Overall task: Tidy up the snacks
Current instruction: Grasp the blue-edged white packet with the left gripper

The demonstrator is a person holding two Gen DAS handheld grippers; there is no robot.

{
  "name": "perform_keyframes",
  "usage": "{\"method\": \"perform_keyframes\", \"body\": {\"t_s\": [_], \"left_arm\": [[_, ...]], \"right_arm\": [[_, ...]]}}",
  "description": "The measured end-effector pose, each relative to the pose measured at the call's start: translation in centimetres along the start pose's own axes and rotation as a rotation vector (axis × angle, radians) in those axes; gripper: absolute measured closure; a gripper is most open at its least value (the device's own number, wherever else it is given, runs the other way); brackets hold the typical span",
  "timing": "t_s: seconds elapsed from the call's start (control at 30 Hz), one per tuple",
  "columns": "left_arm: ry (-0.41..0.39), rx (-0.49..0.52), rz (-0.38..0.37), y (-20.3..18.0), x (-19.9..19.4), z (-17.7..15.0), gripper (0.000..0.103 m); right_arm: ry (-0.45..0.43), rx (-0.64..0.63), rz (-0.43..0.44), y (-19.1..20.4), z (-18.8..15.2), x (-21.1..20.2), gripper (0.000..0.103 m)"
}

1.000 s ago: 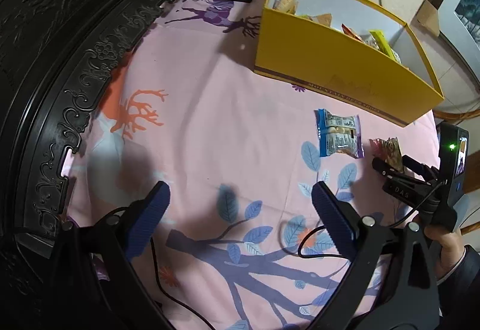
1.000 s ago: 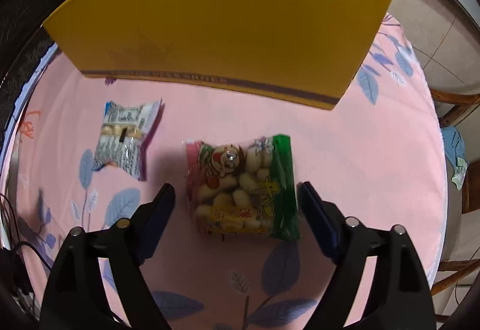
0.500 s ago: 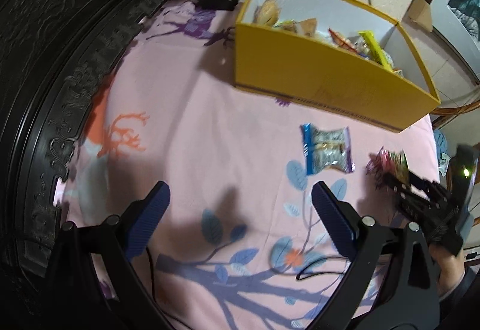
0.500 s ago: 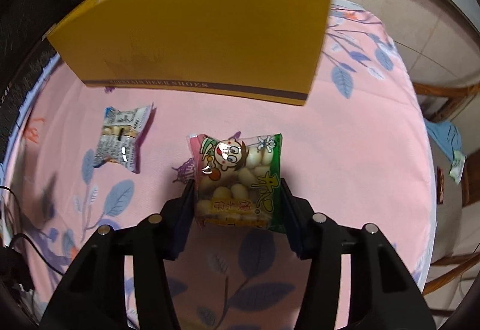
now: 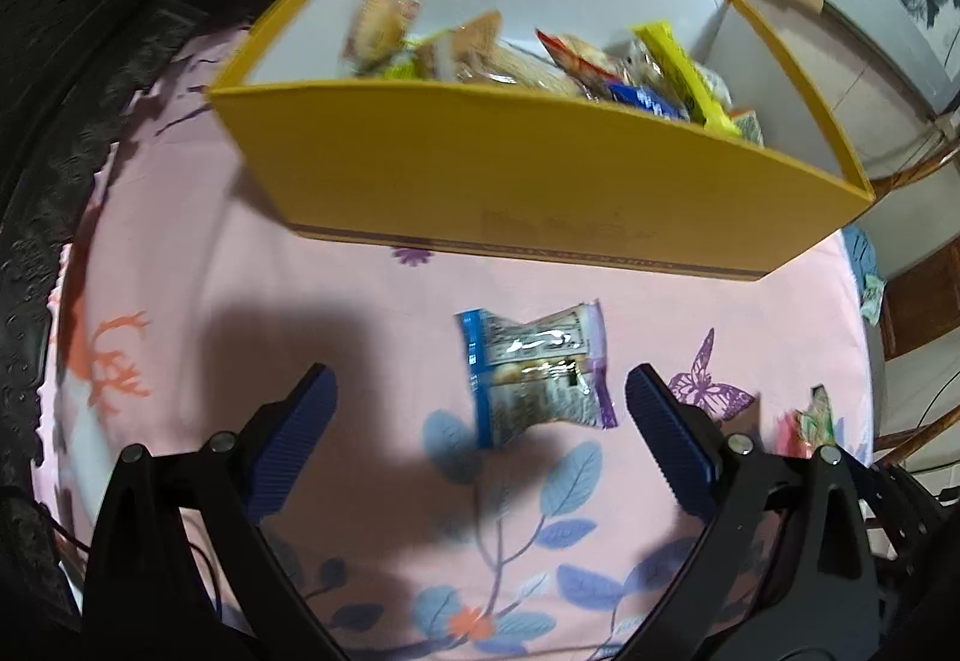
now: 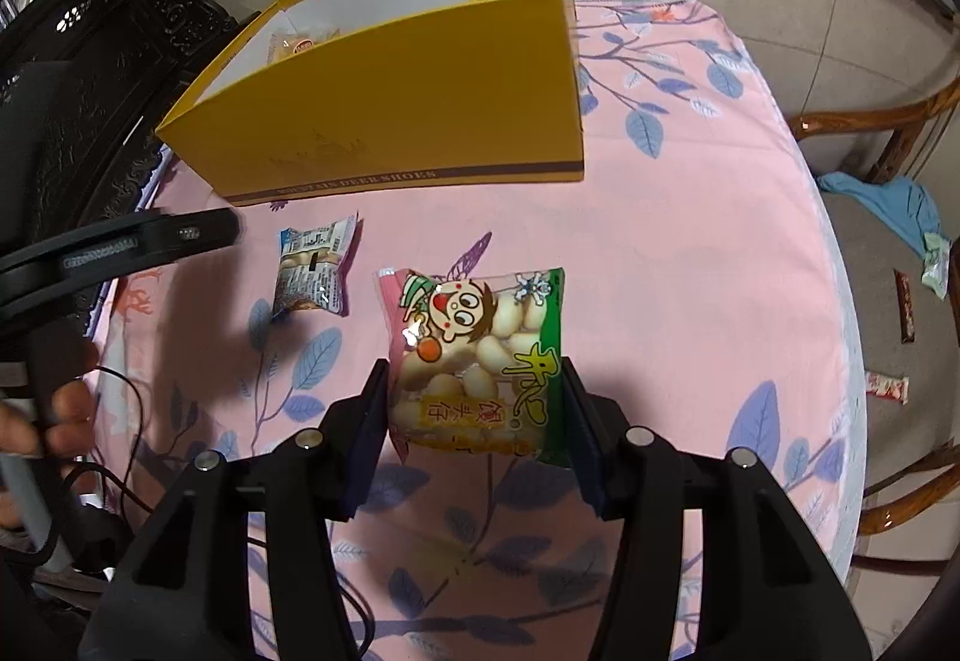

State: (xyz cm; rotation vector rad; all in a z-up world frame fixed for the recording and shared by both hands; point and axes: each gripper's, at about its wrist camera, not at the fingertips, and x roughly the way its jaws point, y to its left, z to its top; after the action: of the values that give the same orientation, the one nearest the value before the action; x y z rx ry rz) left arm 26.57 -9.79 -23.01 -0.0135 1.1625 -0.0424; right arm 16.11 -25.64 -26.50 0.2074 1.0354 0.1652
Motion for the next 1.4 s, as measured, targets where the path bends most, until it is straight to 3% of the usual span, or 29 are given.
{"method": "perform_keyframes", "body": {"t_s": [0.13, 0.33, 0.6, 1.03, 1.13, 1.2, 1.23, 1.3, 1.4], "left_arm": [[0.083, 0.036, 0.046, -1.6, 2.9, 0.1, 0.004], [0.085, 0.058, 0.021, -3.1, 4.6, -0.1, 0.004], [0.156, 0.031, 0.048, -3.5, 7.2, -0.7, 0.004], [0.157, 0.013, 0.029, -2.8, 7.5, -0.3, 0.005], [0.134, -0.006, 0.035, -2.1, 7.2, -0.2, 0.017], [0.12, -0.015, 0.037, -1.8, 6.8, 0.0, 0.032], [0.119, -0.018, 0.037, -1.6, 6.7, 0.1, 0.034], [0.113, -0.024, 0.035, -1.2, 6.4, 0.3, 0.052], [0.114, -0.044, 0.016, -0.6, 5.9, 0.4, 0.056]], "right_arm": [[0.004, 0.021, 0.009, -0.7, 0.0, 0.2, 0.049], [0.012, 0.058, 0.026, -1.5, 0.1, 0.3, 0.049], [0.009, 0.079, 0.034, -2.0, 0.3, 0.3, 0.049], [0.014, 0.09, 0.029, -2.2, 0.4, 0.4, 0.048], [0.012, 0.094, 0.028, -2.3, 0.5, 0.3, 0.048], [0.012, 0.093, 0.029, -2.3, 0.5, 0.3, 0.048], [0.012, 0.093, 0.028, -2.2, 0.5, 0.3, 0.048], [0.012, 0.089, 0.03, -2.1, 0.5, 0.4, 0.048], [0.008, 0.078, 0.032, -1.6, 0.6, 0.3, 0.048]]}}
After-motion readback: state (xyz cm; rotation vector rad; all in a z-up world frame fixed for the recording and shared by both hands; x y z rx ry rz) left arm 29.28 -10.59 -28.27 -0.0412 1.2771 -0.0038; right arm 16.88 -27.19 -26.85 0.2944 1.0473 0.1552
